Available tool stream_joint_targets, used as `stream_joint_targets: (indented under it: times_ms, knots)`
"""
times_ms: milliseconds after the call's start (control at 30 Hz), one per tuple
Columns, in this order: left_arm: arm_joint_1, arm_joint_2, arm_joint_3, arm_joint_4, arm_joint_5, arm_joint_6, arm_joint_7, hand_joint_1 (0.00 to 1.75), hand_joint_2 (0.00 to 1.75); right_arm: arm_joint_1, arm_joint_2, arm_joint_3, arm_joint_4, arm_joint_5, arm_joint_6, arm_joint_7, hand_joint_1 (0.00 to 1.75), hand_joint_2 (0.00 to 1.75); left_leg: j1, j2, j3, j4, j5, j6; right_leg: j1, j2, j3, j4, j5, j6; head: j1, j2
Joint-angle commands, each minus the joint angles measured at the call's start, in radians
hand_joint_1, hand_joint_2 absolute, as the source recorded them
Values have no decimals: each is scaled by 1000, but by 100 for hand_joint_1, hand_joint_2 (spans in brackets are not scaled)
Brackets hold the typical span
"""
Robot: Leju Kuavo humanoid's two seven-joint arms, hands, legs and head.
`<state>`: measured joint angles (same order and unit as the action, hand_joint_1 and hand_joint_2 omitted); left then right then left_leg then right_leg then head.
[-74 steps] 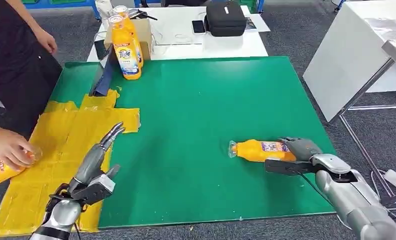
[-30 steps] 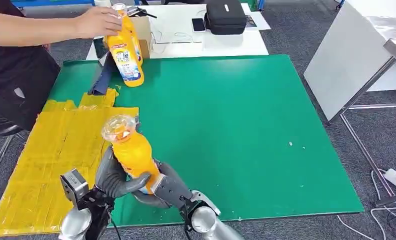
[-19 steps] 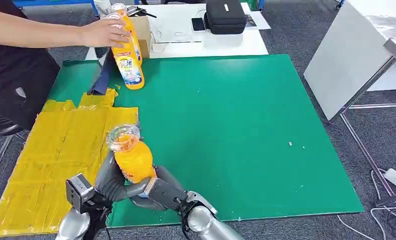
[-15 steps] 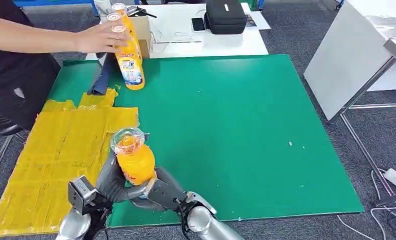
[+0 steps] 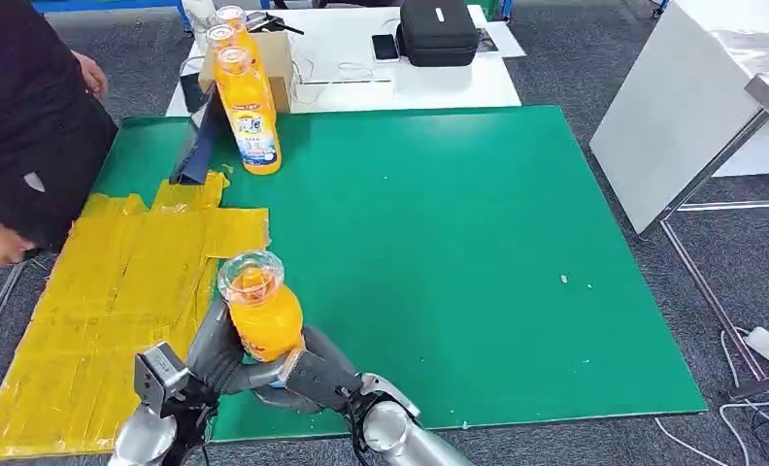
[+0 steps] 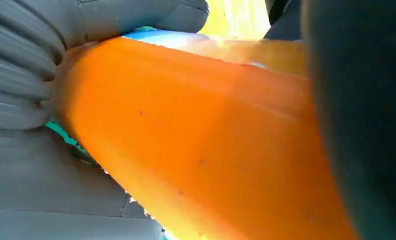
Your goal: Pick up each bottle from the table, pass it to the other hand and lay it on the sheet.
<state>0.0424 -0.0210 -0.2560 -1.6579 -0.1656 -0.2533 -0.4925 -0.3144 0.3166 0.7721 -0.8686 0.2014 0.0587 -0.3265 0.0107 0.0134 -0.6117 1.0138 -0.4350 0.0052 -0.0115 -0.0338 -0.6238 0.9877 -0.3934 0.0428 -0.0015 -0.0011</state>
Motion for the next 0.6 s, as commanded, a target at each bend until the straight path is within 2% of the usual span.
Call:
stream_joint_targets:
  times_ms: [33, 133, 167, 300, 367, 467, 567, 600]
  knots:
    - [-35, 31, -96, 43, -39, -25, -18, 175, 175, -4, -1, 20, 2, 15, -37, 14, 175, 175, 0, -3, 4, -1, -1, 0, 0, 0, 4, -1, -1, -1, 0, 0]
    - [-29, 50, -95, 26, -95, 4, -19, 175, 175, 2, -26, -33, -72, 35, -83, 15, 175, 175, 0, -3, 5, -1, -1, 0, 0, 1, 6, 0, -2, -2, 0, 0]
    - [-27, 64, -92, 13, -156, 52, -16, 175, 175, 5, -45, -57, -111, 66, -136, 23, 0, 175, 0, -2, 3, -1, 0, 0, 0, 0, 3, 0, -1, -1, 0, 0]
    - [-27, 129, -31, -21, -335, 181, 6, 175, 175, 38, -148, -169, -264, 104, -126, 62, 0, 175, 0, -2, 1, -1, 0, 0, 0, 0, 2, -1, 0, -1, 1, 0]
    - [-28, 162, 31, -11, -449, 263, 34, 175, 175, 82, -217, -224, -362, 108, -106, 58, 0, 175, 0, -4, 5, -2, -1, 0, 0, 1, 7, -2, -2, -2, 0, 0]
    - [-34, 169, 93, 24, -541, 331, 50, 175, 175, 119, -265, -278, -435, 108, -93, 58, 0, 175, 0, -5, 2, -2, 0, 0, -1, -3, 4, -1, -1, -1, 0, 0]
    - [-61, 163, 150, 136, -833, 525, 117, 175, 175, 168, -334, -348, -523, 121, -60, 58, 0, 175, -1, -4, 3, -2, 0, 0, -1, -1, 4, -1, -1, -1, 0, 0]
    - [-70, 168, 153, 179, -1008, 612, 188, 175, 175, 179, -363, -361, -548, 123, -51, 50, 0, 175, -1, -5, 5, -2, 0, 0, -1, -1, 7, -1, -2, -1, 0, 0]
